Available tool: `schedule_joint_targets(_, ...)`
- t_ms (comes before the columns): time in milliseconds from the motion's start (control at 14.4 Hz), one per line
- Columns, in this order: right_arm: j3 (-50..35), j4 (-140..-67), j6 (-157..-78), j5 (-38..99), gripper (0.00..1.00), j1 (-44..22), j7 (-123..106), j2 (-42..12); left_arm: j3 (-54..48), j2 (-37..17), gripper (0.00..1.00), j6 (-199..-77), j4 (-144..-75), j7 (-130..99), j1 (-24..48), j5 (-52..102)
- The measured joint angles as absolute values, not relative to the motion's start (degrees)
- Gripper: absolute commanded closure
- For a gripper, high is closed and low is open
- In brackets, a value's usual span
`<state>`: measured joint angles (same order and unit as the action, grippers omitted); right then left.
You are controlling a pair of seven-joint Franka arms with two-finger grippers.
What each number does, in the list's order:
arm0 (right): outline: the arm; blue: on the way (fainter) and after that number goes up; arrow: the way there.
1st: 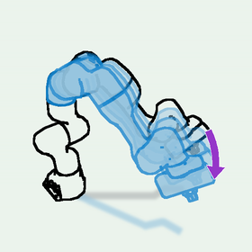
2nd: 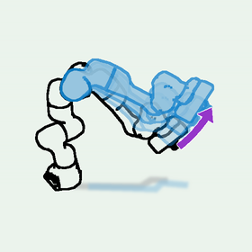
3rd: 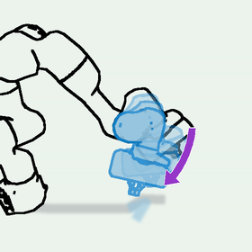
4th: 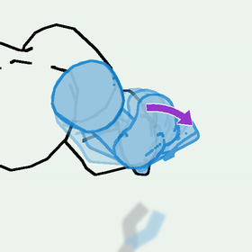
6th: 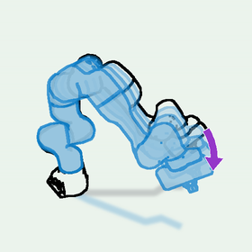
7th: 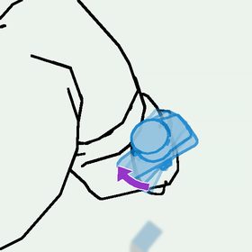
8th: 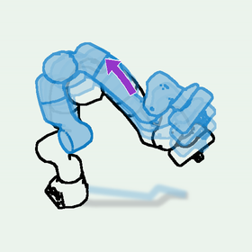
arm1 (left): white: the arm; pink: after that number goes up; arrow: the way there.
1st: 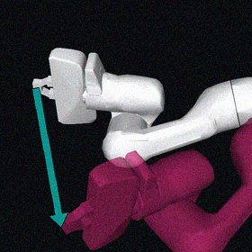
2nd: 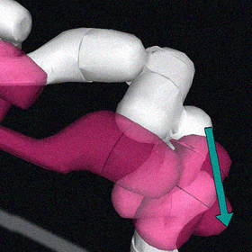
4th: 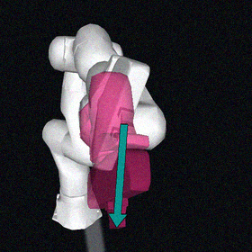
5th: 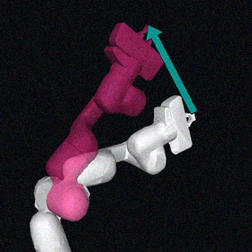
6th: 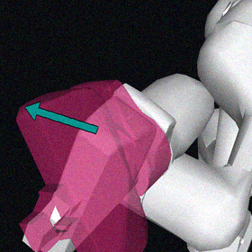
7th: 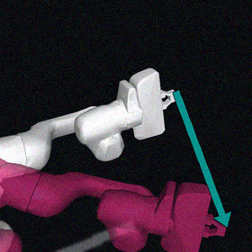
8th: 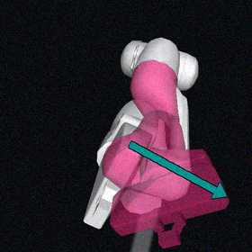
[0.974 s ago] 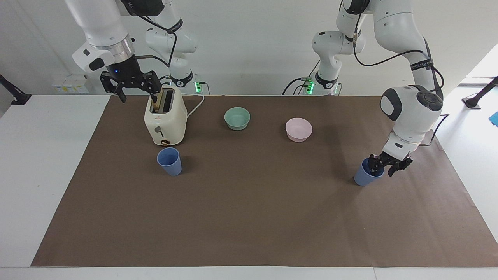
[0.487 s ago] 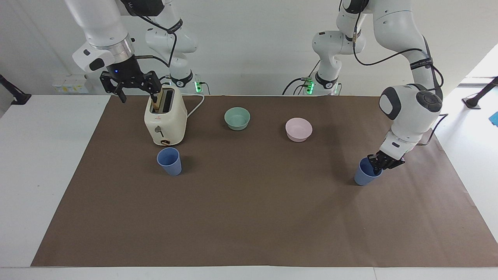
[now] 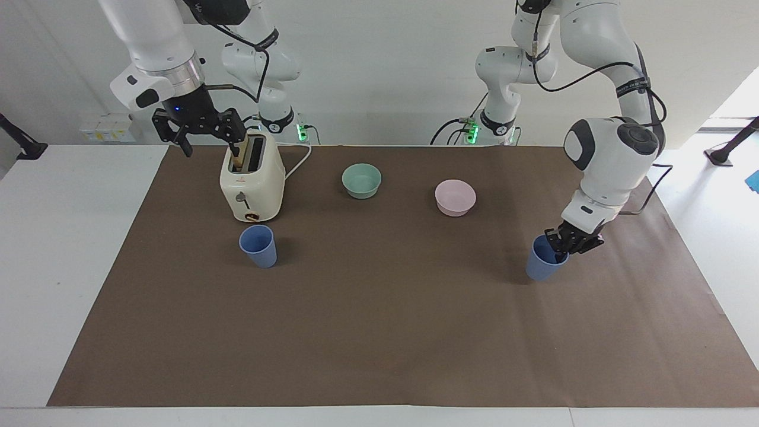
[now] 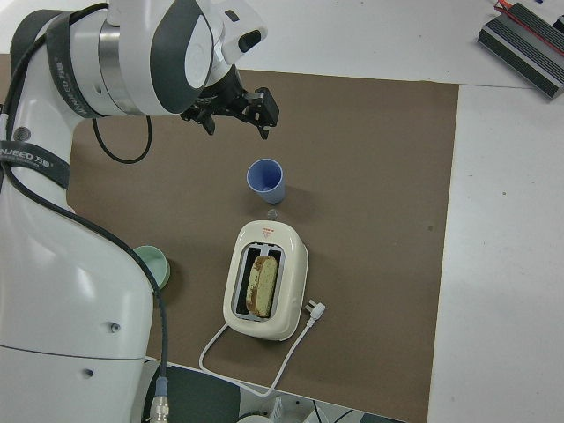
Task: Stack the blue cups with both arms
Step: 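Carry the blue cup toward the table center while the right gripper reaches the other cup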
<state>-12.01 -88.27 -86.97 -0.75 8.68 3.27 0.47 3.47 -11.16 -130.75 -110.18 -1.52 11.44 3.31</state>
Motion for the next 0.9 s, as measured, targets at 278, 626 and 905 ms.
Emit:
schedule_joint_targets(278,-11.9,-88.8,-88.5,-0.8,0.00,8.7,3.3,0.5,3.2,-11.2,1.00,-131.4,-110.0,-16.1,20.8,3.3)
schedule_joint_targets(626,-11.5,-94.3,-95.1,-0.8,0.00,8.7,3.2,0.5,3.2,-11.3,1.00,-133.1,-110.0,-27.5,28.6,3.3)
schedule_joint_targets(905,-11.5,-101.6,-102.4,-0.8,0.00,8.7,3.1,0.1,3.1,-13.3,1.00,-136.2,-110.2,-33.7,33.3,3.3)
